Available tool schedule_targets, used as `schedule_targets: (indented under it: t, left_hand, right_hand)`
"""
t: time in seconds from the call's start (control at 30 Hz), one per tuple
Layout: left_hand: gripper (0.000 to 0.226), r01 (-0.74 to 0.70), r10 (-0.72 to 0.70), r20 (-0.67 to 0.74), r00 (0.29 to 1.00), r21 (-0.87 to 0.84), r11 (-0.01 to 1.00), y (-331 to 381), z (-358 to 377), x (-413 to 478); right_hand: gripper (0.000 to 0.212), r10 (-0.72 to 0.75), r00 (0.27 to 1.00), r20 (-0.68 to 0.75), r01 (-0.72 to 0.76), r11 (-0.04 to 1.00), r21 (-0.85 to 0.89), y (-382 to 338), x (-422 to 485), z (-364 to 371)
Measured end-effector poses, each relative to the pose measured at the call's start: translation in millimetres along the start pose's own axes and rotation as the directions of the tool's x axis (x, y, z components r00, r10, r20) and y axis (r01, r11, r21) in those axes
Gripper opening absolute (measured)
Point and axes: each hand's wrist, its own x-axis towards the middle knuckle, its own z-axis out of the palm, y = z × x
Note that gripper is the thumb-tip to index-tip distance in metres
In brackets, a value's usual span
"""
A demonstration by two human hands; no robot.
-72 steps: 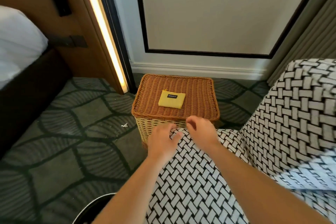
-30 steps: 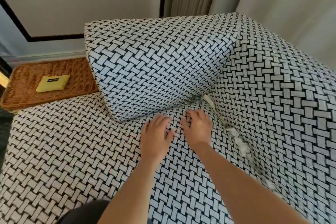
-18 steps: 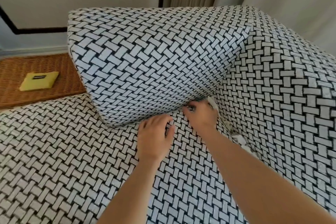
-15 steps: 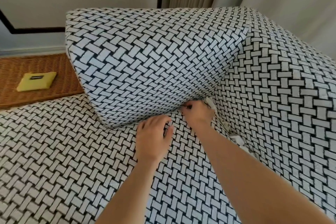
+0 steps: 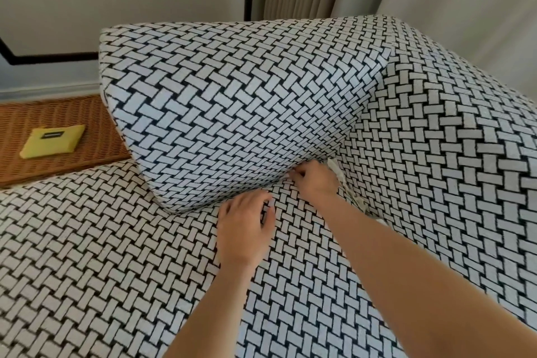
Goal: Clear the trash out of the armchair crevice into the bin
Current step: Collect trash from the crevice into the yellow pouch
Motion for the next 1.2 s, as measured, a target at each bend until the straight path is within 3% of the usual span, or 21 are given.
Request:
schedule_targets:
  t: [0.2, 0.33, 0.4, 0.5, 0.6, 0.67, 0.73, 0.8, 0.87, 0.97, 1.1, 1.2]
  left_hand:
    - [0.035, -0.014, 0.014, -0.021, 1.000, 0.021, 1.000, -0.4, 1.2, -0.5]
    - [0.050, -0.010, 0.011, -0.037, 0.999, 0.033, 0.999, 2.1, -1.2, -1.1]
    - [0.057, -0.017, 0.018, -0.010, 1.000, 0.024, 1.000, 4.0, -2.5, -0.8]
    - [0.049, -0.059, 0.060, -0.017, 0.998, 0.036, 0.998, 5.5, -2.5, -0.7]
    - [0.038, -0.092, 0.094, -0.032, 0.995, 0.052, 0.994, 6.3, -1.4, -0.9]
    - [0.031, -0.087, 0.090, -0.049, 0.995, 0.057, 0.995, 6.0, -1.5, -1.1]
    - [0.028, -0.071, 0.073, -0.067, 0.995, 0.032, 0.997, 5.3, -0.2, -0.3]
    - [0.028, -0.060, 0.060, -0.090, 0.994, 0.005, 0.998, 5.7, 0.4, -1.5]
    - [0.032, -0.046, 0.043, -0.121, 0.992, -0.015, 0.999, 6.4, -1.0, -2.3]
    - [0.030, -0.009, 0.005, -0.115, 0.993, -0.034, 0.999, 6.5, -0.6, -1.5]
    - [0.026, -0.003, 0.000, -0.130, 0.992, -0.020, 1.000, 6.3, 0.0, -2.3]
    - [0.025, -0.007, 0.003, -0.148, 0.989, -0.027, 1.000, 5.1, 0.6, -2.1]
  right_hand:
    - [0.024, -0.162, 0.978, -0.135, 0.162, 0.987, -0.010, 6.0, -1.4, 10.3]
    - [0.018, -0.242, 0.940, -0.241, 0.302, 0.919, 0.252, 9.9, -17.8, 13.3]
    - [0.016, -0.278, 0.936, -0.217, 0.348, 0.827, 0.441, 7.5, -40.3, 16.3]
    - [0.018, -0.334, 0.925, -0.181, 0.369, 0.676, 0.638, 4.1, -66.7, 17.1]
    - [0.017, -0.376, 0.922, -0.090, 0.305, 0.566, 0.766, 6.8, -69.9, 8.8]
    - [0.019, -0.400, 0.916, -0.019, 0.258, 0.553, 0.792, 8.8, -69.3, 4.7]
    - [0.020, -0.309, 0.949, -0.057, 0.236, 0.582, 0.778, 9.0, -64.7, 5.3]
    - [0.013, -0.037, 0.979, -0.199, 0.174, 0.651, 0.739, 8.0, -56.7, 8.9]
    - [0.020, 0.162, 0.946, -0.280, 0.079, 0.724, 0.685, 2.6, -46.2, 9.5]
    - [0.038, 0.181, 0.949, -0.257, -0.026, 0.860, 0.510, -1.2, -26.9, 7.1]
    - [0.041, 0.274, 0.947, -0.170, -0.197, 0.908, 0.370, -5.5, -7.2, 1.1]
    - [0.045, 0.271, 0.952, -0.143, -0.253, 0.959, 0.128, -10.5, -2.2, 1.1]
